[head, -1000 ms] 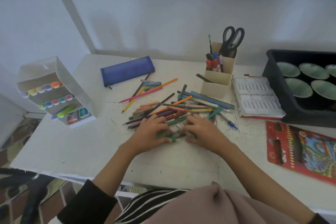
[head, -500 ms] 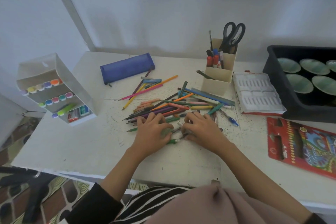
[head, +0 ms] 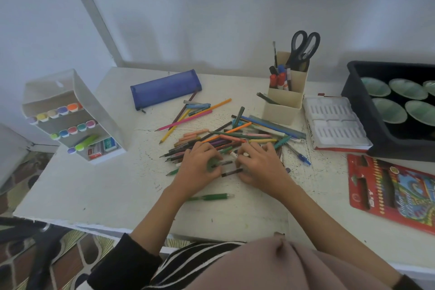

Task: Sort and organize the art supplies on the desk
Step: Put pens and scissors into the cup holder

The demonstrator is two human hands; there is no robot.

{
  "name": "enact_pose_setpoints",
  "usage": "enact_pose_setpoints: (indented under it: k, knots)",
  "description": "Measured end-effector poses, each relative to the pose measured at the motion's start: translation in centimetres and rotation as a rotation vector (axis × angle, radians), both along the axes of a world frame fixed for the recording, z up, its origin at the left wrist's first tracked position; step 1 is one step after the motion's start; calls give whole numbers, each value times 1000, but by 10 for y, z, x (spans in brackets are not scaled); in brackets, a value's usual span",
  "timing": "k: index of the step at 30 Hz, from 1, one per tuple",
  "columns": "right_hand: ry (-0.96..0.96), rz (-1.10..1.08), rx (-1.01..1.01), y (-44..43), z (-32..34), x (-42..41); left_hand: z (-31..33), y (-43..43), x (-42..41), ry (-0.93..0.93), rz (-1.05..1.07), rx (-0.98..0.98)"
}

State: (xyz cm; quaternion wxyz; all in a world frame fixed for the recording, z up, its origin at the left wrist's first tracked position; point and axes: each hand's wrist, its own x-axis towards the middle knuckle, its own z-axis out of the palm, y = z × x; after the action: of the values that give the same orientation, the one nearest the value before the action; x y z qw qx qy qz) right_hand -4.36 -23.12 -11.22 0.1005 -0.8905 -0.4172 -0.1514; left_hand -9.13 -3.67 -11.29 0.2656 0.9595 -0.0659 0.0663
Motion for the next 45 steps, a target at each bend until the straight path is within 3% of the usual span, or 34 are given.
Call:
enact_pose_setpoints:
  k: [5,9,14,17,21,27,32,34,39,42,45]
  knots:
    - [153,117,119,-1,4,0,4,15,2,3,-64,-137]
    - [252,192,170,1,5,-2,1,16,3,-39,-204,95]
    - [412,157,478,2,15,0,5,8,1,-67,-225,201]
    - [546,123,642,2,23,5,12,6,6,-29,-159,93]
    - [582,14,703,2,26,9,23,5,13,95,-170,-31]
    - [682,-152,919,2,32,19,38,-1,25,-25,-150,-362]
    - [778,-244,1086,-3,46,33,59,-3,44,-195,-153,-346]
    - [723,-256,1129,-8,55,42,73,-4,54,-267,-142,-348]
    - [333,-337,1073,-30,88,74,113,-18,83,-459,-63,-496]
    - [139,-390,950,-40,105,92,123,-36,107,-486,-36,-534]
    - [87,-468,792,-46,107,109,118,-56,136,-459,-26,-477]
